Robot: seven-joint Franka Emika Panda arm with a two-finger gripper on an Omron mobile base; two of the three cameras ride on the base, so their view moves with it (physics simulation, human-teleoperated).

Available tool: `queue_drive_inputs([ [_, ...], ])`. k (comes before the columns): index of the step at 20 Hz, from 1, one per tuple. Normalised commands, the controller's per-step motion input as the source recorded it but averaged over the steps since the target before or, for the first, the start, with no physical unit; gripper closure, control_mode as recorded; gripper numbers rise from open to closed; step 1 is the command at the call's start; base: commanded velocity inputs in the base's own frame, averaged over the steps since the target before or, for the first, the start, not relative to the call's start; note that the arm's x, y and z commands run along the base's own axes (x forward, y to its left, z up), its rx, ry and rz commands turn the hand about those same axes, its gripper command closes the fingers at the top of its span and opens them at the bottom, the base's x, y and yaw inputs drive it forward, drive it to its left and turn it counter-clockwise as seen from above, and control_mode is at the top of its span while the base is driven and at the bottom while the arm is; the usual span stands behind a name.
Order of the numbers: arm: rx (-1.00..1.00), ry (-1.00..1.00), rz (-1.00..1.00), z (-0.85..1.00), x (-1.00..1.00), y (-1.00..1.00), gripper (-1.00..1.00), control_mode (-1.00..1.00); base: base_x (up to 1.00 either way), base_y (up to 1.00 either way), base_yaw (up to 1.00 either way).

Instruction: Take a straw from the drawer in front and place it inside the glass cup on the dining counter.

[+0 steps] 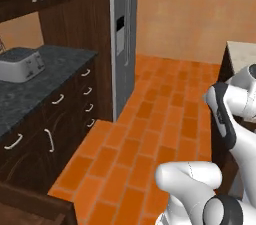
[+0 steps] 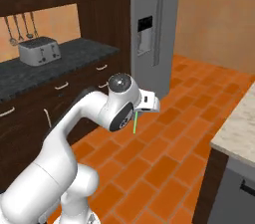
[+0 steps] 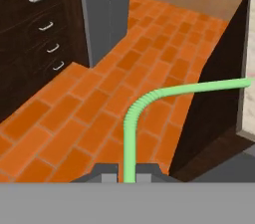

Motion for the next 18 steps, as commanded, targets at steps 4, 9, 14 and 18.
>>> queue_drive_inputs([
  [4,0.0,0.0,0.0,0.0,0.0,0.0,1.0,1.0,0.9,0.07,-0.38],
  [9,0.0,0.0,0.0,0.0,0.0,0.0,1.0,1.0,0.97,0.33,-0.33],
  [14,0.0,0.0,0.0,0.0,0.0,0.0,1.0,1.0,0.98,0.34,-0.3],
  [18,0.0,0.0,0.0,0.0,0.0,0.0,1.0,1.0,1.0,0.07,-0.36],
])
